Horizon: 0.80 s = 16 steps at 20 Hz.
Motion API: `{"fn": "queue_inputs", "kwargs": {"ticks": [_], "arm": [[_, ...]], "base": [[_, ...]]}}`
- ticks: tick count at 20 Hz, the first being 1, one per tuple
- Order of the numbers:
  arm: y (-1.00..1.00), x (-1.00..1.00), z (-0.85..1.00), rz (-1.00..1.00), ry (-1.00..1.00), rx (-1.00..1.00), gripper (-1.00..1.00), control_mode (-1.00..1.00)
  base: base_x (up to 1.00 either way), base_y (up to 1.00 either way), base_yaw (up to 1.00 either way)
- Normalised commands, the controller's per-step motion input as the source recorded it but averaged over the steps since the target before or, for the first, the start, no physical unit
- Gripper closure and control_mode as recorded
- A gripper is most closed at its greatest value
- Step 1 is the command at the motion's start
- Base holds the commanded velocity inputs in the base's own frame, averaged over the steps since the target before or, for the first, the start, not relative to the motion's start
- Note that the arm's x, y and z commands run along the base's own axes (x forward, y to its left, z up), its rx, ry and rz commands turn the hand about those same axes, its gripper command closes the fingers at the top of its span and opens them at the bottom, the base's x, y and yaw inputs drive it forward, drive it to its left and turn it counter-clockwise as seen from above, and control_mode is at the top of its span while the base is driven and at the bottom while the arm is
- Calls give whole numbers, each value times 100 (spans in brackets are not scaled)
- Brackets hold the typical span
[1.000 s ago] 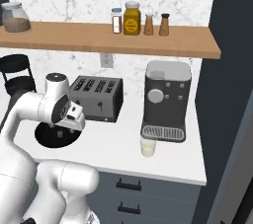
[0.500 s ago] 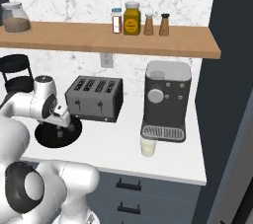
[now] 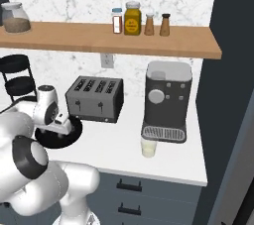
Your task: Grab a lemon wedge from the fridge and one ice cube from the ice bowl, and put them in the glass of lemonade.
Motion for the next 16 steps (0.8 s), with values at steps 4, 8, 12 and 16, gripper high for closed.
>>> {"fn": "queue_inputs", "kwargs": {"ticks": [4,8,12,16], "arm": [[0,4,-37,0,9,0,-100,-100],[1,1,-26,1,3,0,-100,-100],[9,0,0,0,-3,0,-100,-100],[4,23,0,0,-6,0,-100,-100]], "base": [[0,0,0],[0,0,0],[0,0,0],[0,0,0]]}}
